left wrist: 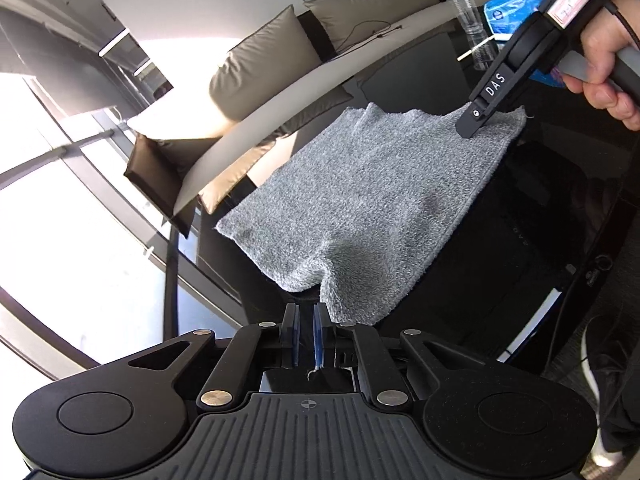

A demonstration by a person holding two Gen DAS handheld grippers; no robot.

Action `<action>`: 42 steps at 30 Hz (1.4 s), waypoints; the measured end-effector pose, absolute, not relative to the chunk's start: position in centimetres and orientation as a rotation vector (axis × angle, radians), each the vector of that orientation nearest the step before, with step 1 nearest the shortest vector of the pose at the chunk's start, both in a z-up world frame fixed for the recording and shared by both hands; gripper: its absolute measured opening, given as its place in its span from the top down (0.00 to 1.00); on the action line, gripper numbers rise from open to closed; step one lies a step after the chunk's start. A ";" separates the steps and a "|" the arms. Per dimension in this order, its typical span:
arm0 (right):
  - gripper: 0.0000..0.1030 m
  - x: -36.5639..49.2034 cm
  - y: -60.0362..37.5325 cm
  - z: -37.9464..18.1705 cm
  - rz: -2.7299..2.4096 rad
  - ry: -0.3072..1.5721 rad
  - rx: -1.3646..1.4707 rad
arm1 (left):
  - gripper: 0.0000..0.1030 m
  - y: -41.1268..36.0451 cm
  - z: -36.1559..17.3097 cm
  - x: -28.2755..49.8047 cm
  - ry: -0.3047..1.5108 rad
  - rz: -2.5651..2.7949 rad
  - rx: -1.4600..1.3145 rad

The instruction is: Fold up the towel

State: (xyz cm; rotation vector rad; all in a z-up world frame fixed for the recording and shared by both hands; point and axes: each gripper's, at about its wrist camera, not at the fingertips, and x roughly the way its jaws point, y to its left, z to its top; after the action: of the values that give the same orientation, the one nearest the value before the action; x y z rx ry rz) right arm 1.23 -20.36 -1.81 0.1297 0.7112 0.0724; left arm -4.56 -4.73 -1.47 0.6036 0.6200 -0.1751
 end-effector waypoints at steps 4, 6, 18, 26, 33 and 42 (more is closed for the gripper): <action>0.87 1.2 -20.3 -1.9 0.071 0.711 0.125 | 0.86 -3.1 -1.2 -3.2 0.664 -0.190 0.457; 0.87 1.2 -20.3 -1.9 0.071 0.711 0.125 | 0.86 -2.9 -1.5 -2.9 0.670 -0.187 0.457; 0.87 1.2 -20.1 -1.8 0.076 0.718 0.118 | 0.99 -3.0 -1.9 -4.1 0.688 -0.160 0.459; 0.87 1.0 -19.8 -1.4 0.099 0.706 0.116 | 0.99 -2.9 -1.8 -4.6 0.694 -0.109 0.493; 0.87 1.3 -19.8 -1.7 0.098 0.728 0.098 | 0.99 -2.1 -1.2 -4.7 0.699 -0.088 0.431; 0.87 1.2 -19.7 -1.8 0.096 0.730 0.068 | 0.90 1.4 1.1 0.9 0.692 -0.163 0.096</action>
State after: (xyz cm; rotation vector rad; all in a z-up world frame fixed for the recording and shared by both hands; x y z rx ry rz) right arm 1.23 -19.67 -1.84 0.0678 0.7297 0.0957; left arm 0.91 1.38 1.09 0.0964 0.6920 -0.1629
